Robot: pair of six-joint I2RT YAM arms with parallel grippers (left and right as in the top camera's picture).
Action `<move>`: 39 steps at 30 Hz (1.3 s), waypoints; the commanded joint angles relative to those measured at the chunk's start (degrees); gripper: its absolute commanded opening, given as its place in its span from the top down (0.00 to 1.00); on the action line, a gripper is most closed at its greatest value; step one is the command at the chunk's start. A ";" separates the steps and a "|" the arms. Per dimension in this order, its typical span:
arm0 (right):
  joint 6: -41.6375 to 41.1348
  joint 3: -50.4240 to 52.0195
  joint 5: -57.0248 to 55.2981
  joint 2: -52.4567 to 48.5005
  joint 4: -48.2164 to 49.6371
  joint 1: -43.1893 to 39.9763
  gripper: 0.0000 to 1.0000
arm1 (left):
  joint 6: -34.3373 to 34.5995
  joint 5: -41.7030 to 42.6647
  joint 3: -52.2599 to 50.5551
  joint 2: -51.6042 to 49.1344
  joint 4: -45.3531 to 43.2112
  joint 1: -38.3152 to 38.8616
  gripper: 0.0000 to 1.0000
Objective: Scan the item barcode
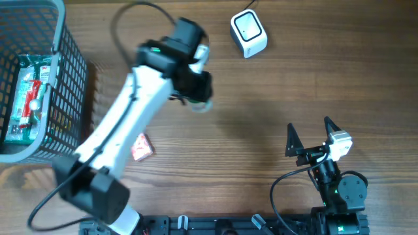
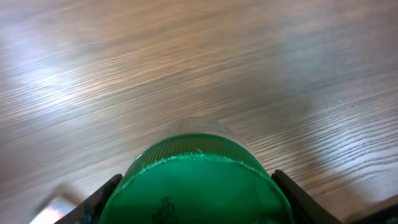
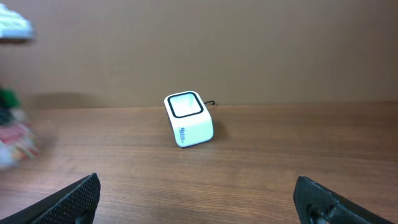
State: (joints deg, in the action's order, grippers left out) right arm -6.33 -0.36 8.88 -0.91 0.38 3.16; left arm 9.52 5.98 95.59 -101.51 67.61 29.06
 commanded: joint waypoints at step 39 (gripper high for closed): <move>0.31 0.07 -0.44 0.11 0.17 -0.17 0.00 | 23.71 -12.50 0.33 -19.32 -20.61 26.84 0.00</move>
State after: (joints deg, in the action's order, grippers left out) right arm -6.33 -0.34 8.88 -0.91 0.38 3.16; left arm 32.67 -5.39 94.98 -121.30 47.16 56.25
